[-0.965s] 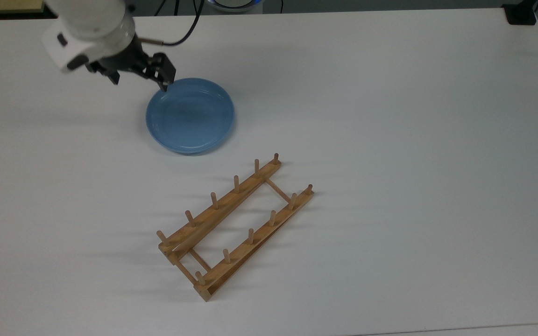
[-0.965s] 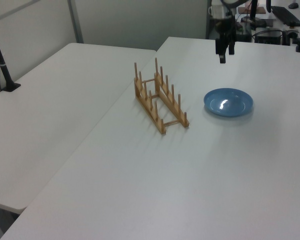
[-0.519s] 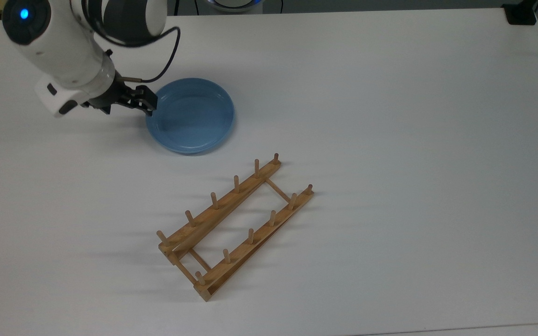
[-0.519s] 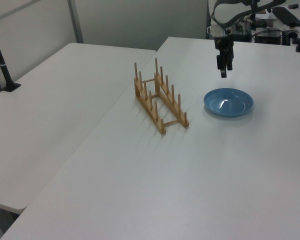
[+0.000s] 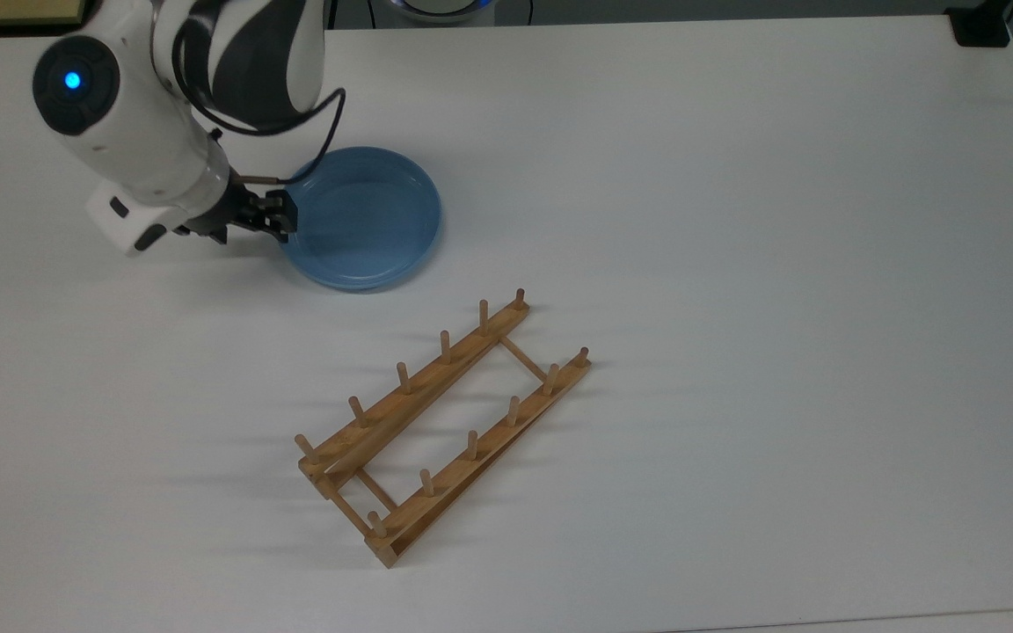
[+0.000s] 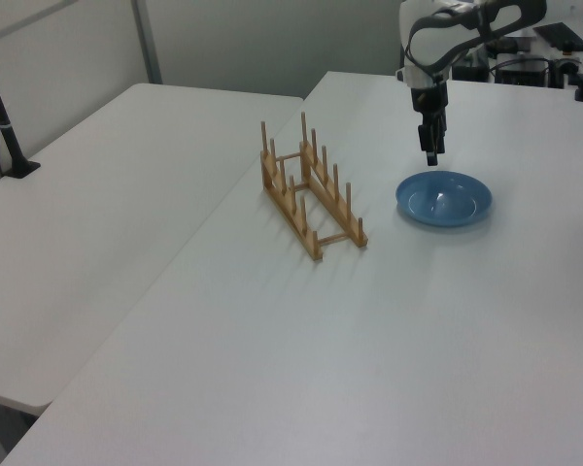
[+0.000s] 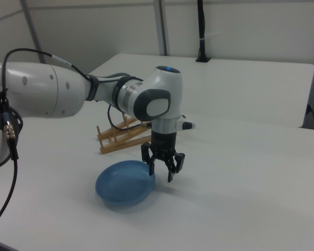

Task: Place plate in plate rack
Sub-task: 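Lower the open gripper and close it on the plate rim, then lift the plate by its rim, tilting it upright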

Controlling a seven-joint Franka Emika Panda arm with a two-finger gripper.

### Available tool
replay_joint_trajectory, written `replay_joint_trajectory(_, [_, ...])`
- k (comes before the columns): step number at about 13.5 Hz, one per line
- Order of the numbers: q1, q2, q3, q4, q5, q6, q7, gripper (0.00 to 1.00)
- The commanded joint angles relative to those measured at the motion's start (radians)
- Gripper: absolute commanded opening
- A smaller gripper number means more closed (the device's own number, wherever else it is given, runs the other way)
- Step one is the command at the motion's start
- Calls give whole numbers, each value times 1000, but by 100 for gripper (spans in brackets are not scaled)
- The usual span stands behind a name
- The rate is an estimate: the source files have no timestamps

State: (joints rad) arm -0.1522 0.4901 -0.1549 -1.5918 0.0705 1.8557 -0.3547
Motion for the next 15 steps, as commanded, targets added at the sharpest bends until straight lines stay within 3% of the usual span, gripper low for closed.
replay_joint_trajectory(1, [14,-1,-2,-34,20,39,-58,49])
replay_joint_trajectory(8, [49,1,1,-34,20,40,-58,45])
replay_joint_trajectory(10, [54,1,5,-36,20,39,-58,33])
replay_joint_trajectory(14, [59,1,11,-43,11,40,-95,30])
replay_joint_trajectory(15, [59,1,11,-45,8,40,-101,24])
